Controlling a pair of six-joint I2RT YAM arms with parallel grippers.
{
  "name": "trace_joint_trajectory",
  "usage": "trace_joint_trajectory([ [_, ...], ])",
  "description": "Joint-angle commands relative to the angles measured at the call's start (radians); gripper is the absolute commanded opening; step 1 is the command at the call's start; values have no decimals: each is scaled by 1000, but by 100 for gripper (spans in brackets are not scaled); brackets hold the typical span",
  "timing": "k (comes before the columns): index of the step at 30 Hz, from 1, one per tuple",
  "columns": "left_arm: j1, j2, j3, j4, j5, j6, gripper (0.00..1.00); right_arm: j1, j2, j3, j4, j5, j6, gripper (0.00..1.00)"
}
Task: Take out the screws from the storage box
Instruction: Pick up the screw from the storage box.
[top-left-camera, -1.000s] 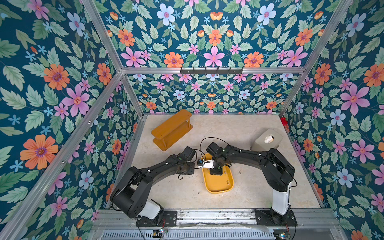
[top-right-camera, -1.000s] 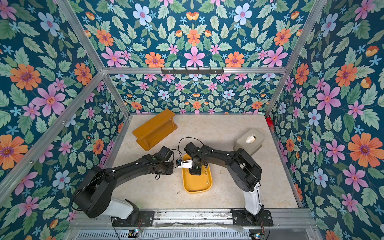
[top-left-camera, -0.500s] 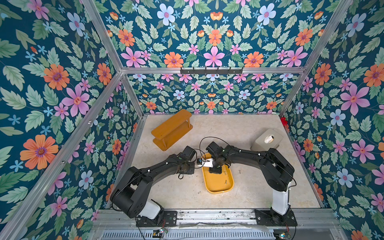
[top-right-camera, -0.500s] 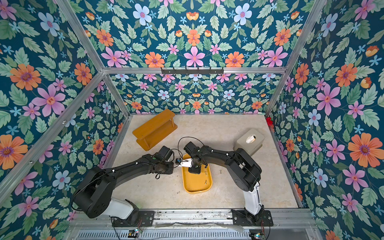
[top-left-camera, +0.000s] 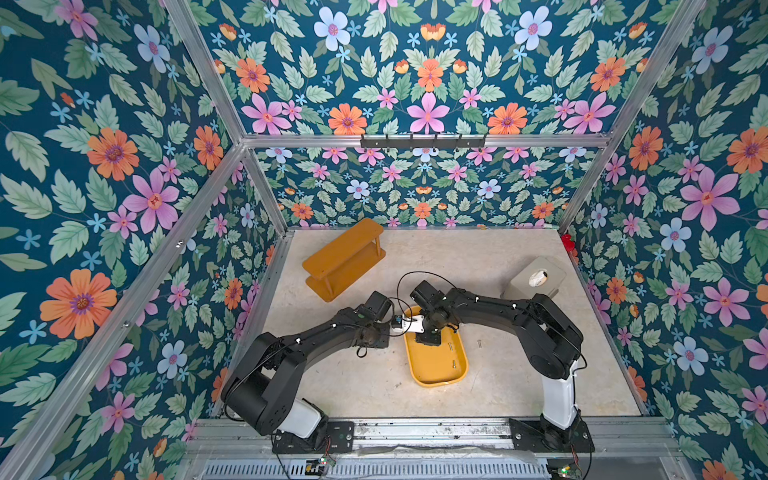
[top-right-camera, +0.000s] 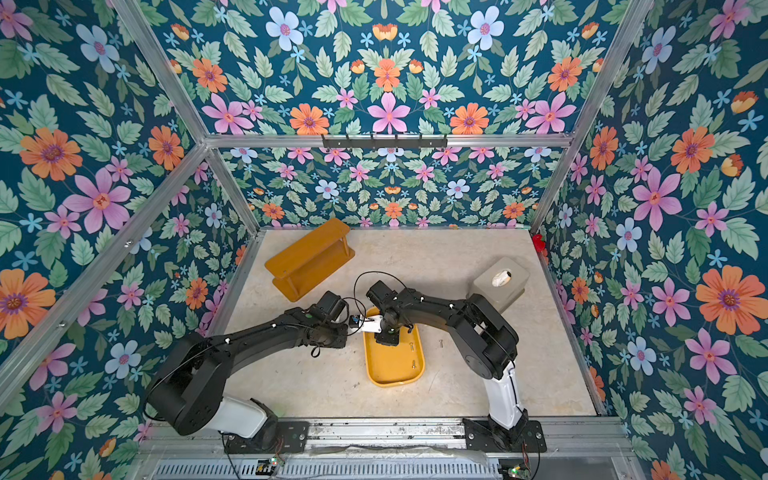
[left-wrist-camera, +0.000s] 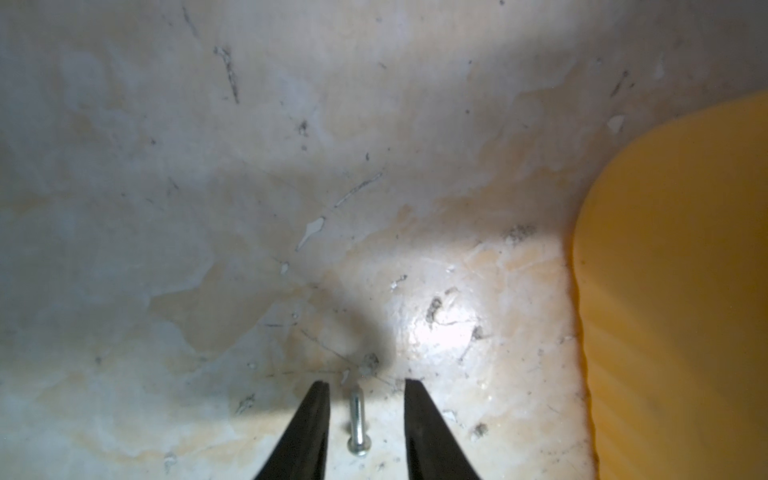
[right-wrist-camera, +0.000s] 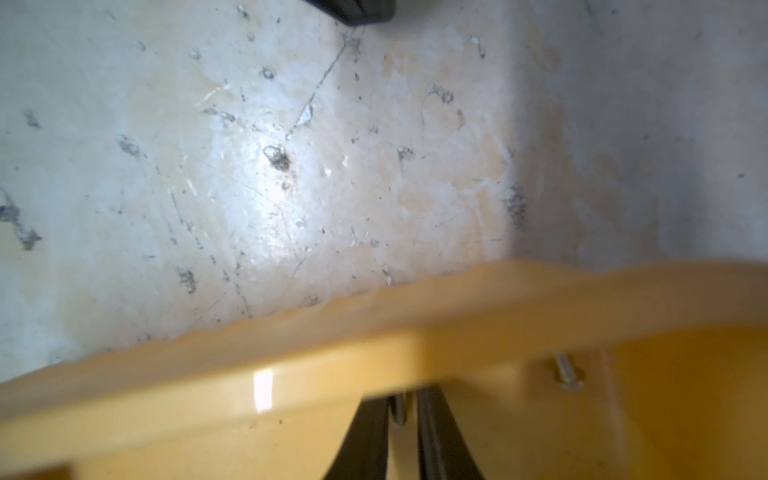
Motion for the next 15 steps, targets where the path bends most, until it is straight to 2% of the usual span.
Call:
trace_joint_trajectory([
  [1, 1, -6, 7, -17, 5, 10, 38, -3, 29, -12, -128, 34, -1, 12],
  [8, 0, -16, 26, -25, -10, 12, 44, -2, 52, -5, -182, 76, 8, 0],
  [11, 1, -15, 35, -25, -17, 13, 44, -3, 37, -16, -163, 70, 50, 0],
  [15, 1, -19, 48, -22, -21, 12, 45, -29, -35, -40, -82, -3, 161, 0],
])
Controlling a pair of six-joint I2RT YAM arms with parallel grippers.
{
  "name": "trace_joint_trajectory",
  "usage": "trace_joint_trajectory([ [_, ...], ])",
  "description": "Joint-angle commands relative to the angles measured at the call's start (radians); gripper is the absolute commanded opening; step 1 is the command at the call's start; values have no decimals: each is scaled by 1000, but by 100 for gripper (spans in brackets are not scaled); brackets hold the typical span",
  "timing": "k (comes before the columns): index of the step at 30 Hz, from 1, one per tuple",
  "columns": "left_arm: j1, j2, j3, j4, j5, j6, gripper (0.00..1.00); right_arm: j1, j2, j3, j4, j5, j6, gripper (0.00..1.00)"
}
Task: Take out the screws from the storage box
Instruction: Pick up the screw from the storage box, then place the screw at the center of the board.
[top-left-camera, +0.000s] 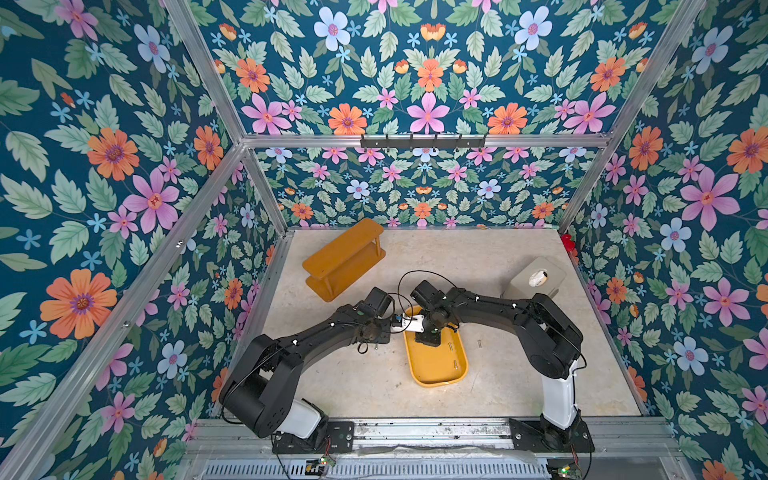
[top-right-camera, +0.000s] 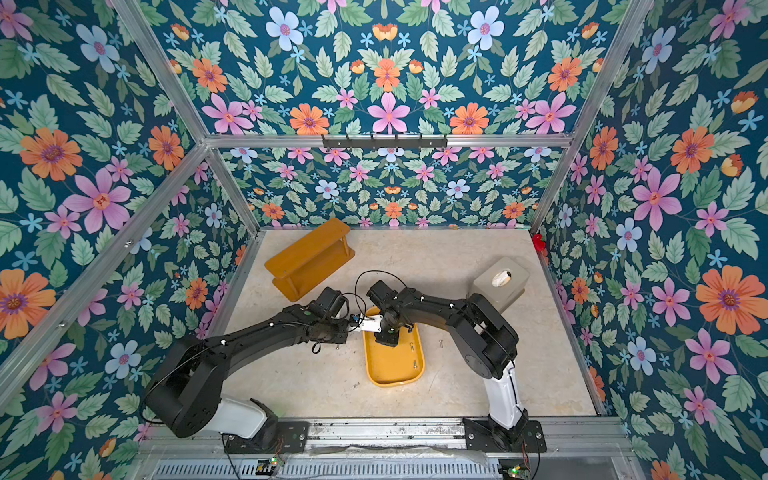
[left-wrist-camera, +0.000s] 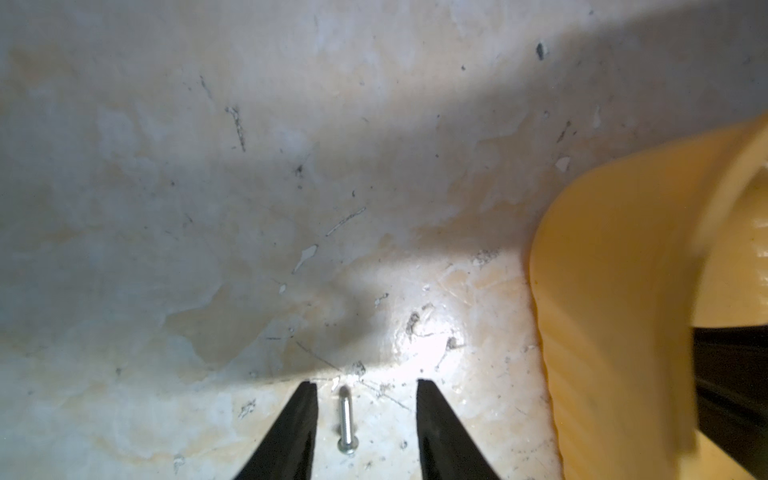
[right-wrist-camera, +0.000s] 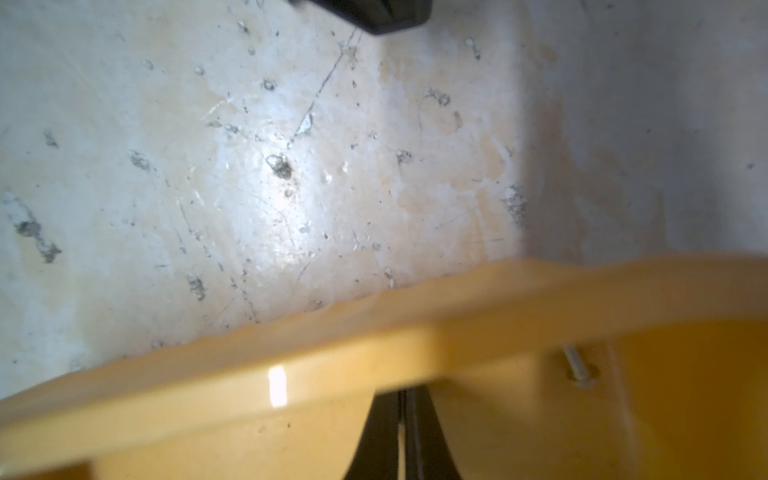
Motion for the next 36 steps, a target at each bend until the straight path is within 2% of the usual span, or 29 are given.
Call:
trace_joint_trajectory([
  [1, 1, -9, 14, -13, -15, 7, 46, -22, -41, -26, -66, -1, 127, 0],
  [8, 0, -24, 44, -13, -40, 10, 48, -58, -187, -57, 18, -121, 267, 0],
  [12, -10, -49, 65, -16, -54, 4, 48, -81, -290, -96, 40, -134, 339, 0],
  [15, -51, -92, 97, -22, -81, -14, 52, -115, -433, -163, 37, -96, 445, 0],
  [19, -150, -112, 153, 8, -93, -49, 51, -183, -688, -339, 68, -19, 637, 0],
  [24, -306, 20, 258, 95, -43, -100, 50, -268, -906, -511, 42, 143, 829, 0],
  [28, -374, 181, 320, 143, -38, -125, 48, -300, -938, -587, 7, 208, 906, 0],
  [32, -401, 307, 368, 187, -28, -149, 46, -300, -885, -614, -14, 240, 983, 0],
  [36, -427, 375, 398, 197, -45, -164, 46, -301, -829, -600, -45, 251, 1019, 0],
])
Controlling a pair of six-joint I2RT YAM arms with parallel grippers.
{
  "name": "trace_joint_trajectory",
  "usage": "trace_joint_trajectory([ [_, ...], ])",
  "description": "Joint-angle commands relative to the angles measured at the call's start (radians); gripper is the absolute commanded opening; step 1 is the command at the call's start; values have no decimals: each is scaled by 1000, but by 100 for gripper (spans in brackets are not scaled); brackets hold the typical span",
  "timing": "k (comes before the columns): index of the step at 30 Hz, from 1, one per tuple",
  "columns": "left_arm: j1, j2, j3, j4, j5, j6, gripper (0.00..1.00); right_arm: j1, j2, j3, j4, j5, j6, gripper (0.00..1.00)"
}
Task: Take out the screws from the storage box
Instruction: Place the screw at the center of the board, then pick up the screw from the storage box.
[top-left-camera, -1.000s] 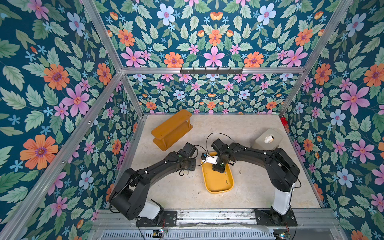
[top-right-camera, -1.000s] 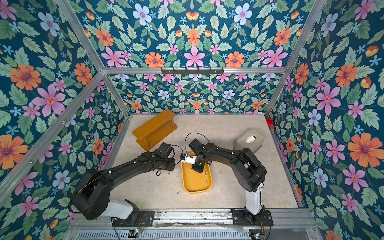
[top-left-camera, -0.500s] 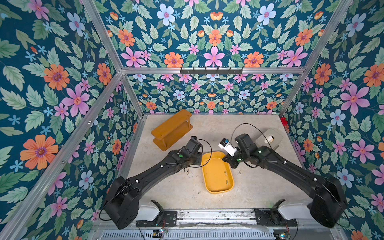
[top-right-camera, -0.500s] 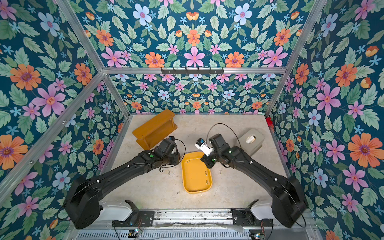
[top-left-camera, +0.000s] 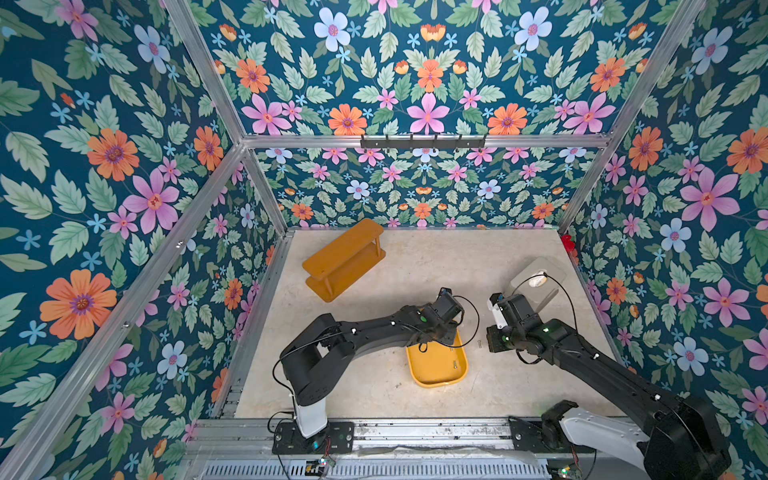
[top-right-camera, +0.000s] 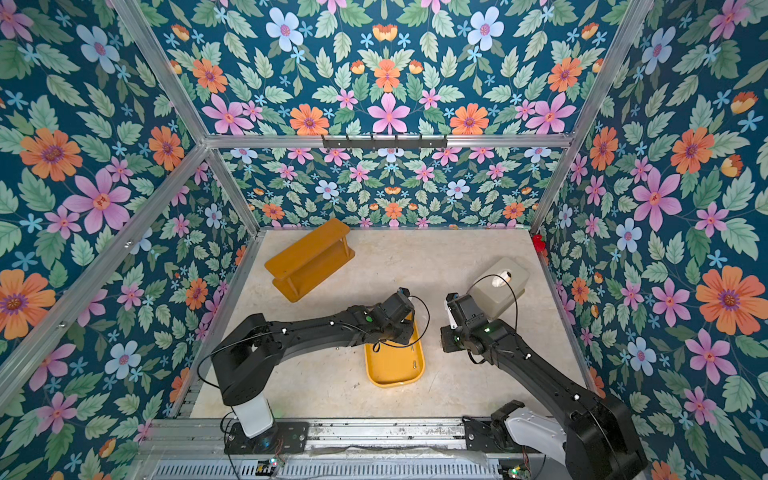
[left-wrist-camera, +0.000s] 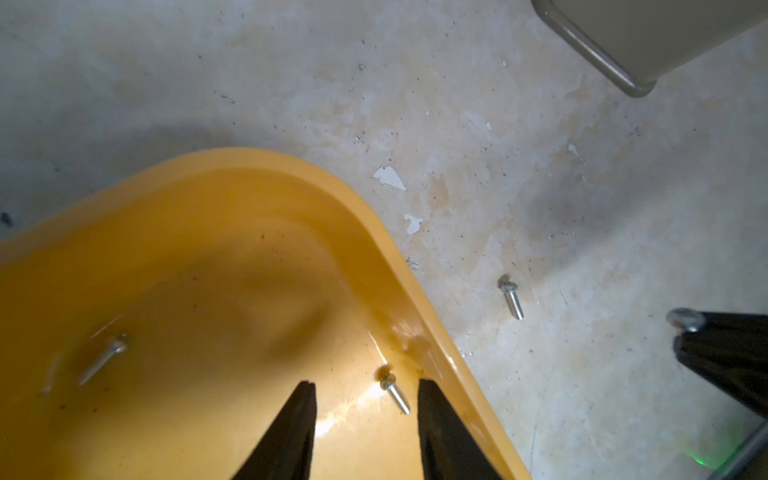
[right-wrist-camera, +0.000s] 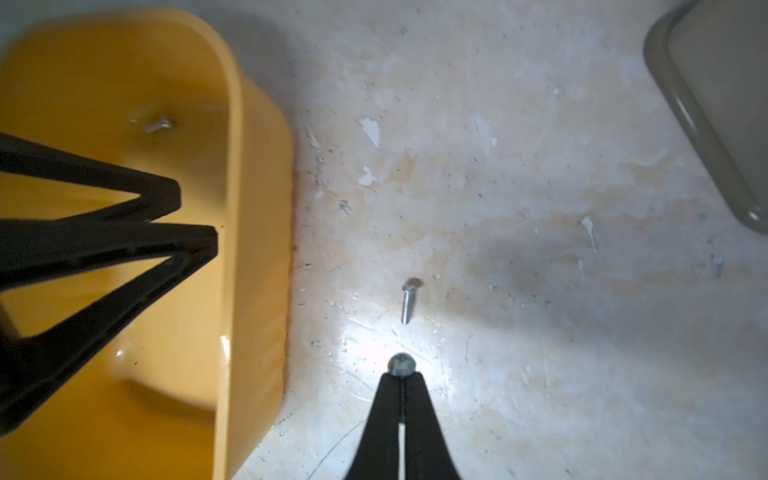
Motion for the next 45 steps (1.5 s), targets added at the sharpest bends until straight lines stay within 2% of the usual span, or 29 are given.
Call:
trace_joint_trajectory([
  [1, -14, 34, 13, 38, -11, -32, 46, 1, 16, 3, -15, 32, 78, 0],
  [6, -23, 70, -3, 50, -24, -71, 46, 2, 82, 14, -15, 7, 162, 0],
  [13, -41, 52, -40, 70, -27, -94, 48, 1, 185, 12, 5, -19, 199, 0],
  [26, -58, 125, 1, -3, 1, -75, 42, 1, 246, 32, 1, -25, 189, 24],
  [35, -84, 100, -1, -71, -29, -80, 41, 6, 196, 53, 10, -47, 203, 25],
  [40, -93, 121, 4, -91, -15, -80, 38, 24, 183, 71, -2, -46, 207, 24],
  [45, -95, 154, 14, -84, -15, -79, 39, 46, 194, 61, 21, -43, 216, 24],
])
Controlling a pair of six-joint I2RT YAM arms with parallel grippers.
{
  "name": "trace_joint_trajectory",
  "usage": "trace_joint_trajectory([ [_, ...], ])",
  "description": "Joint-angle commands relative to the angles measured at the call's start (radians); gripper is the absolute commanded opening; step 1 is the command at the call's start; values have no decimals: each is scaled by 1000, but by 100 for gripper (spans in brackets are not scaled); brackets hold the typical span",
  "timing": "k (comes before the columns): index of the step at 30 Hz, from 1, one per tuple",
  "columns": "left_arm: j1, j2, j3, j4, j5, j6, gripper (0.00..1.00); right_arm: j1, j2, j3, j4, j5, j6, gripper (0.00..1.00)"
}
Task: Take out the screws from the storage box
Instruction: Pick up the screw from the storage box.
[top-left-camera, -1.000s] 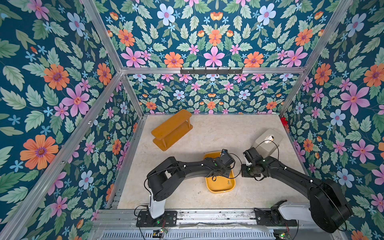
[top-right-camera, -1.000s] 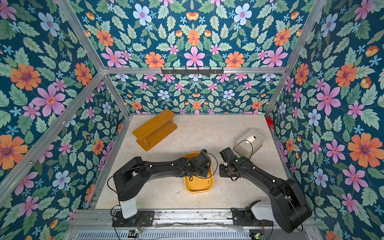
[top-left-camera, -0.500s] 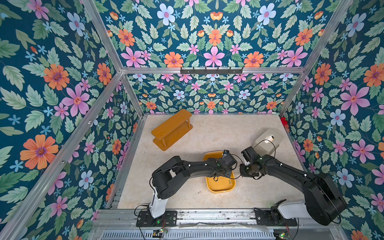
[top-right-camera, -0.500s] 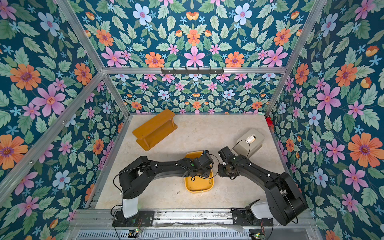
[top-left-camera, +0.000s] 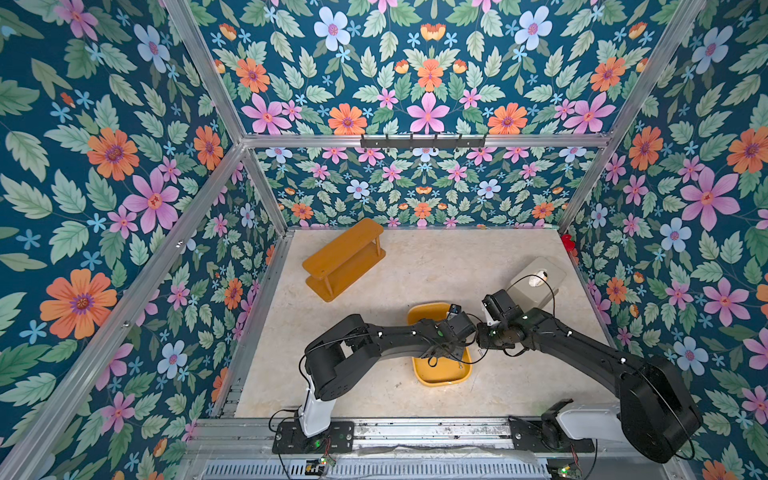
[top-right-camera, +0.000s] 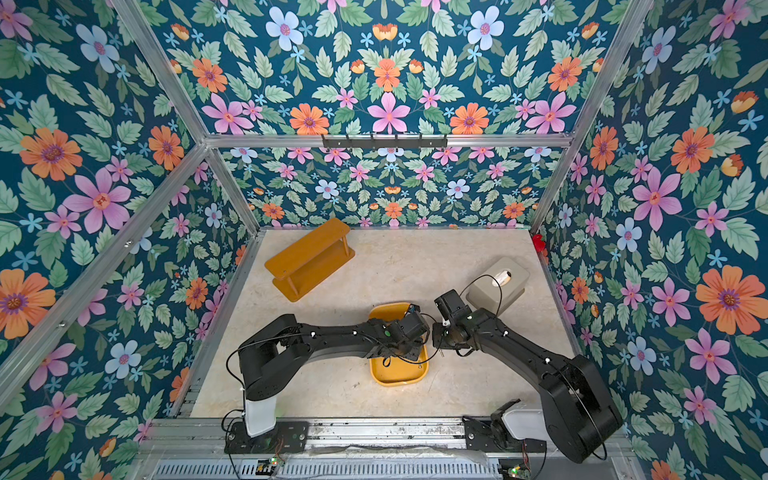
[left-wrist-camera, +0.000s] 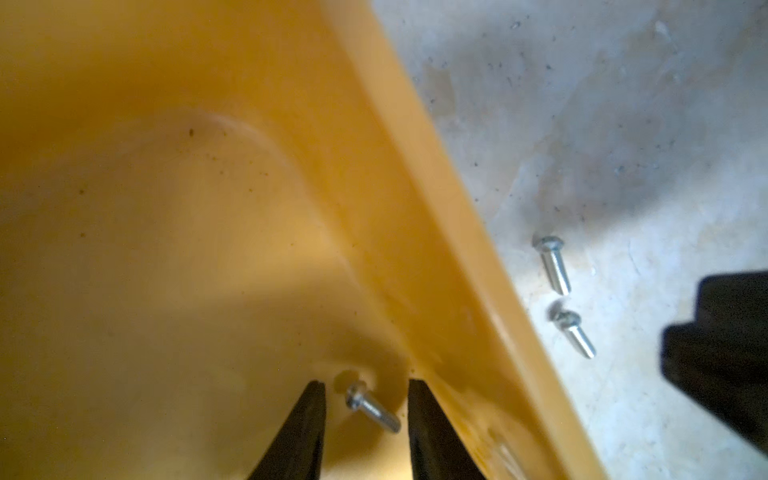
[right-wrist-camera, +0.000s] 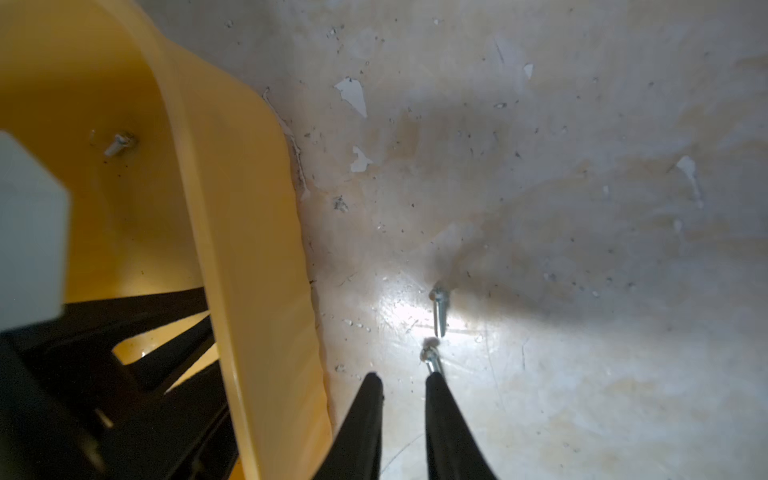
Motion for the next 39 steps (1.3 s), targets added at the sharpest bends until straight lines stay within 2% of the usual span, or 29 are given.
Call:
trace_joint_trajectory([
  [1, 0, 31, 4, -88, 36, -3, 39, 9, 7, -5, 8, 0, 13, 23],
  [3, -1, 35, 8, -96, 38, 0, 35, 11, 8, -5, 8, 1, 12, 23],
  [7, -6, 39, 12, -125, 44, 4, 34, 12, -9, -5, 2, 6, 10, 23],
  [11, -21, 36, 4, -135, 50, -3, 36, 11, -21, -6, 2, 5, 12, 23],
  [18, -31, 36, 31, -220, -23, 6, 40, 28, -5, -6, 16, -4, 16, 22],
  [23, -34, 10, 0, -212, 13, -5, 40, 35, -1, 3, 11, 0, 14, 22],
  [31, -37, 44, -8, -186, 45, -3, 41, 40, 2, 5, 25, 2, 11, 22],
  [36, -38, 68, 6, -175, 67, -1, 36, 42, -12, 5, 10, 12, 5, 22],
  [39, -39, 70, -4, -178, 63, 0, 28, 41, -22, 7, -2, 23, -2, 22],
])
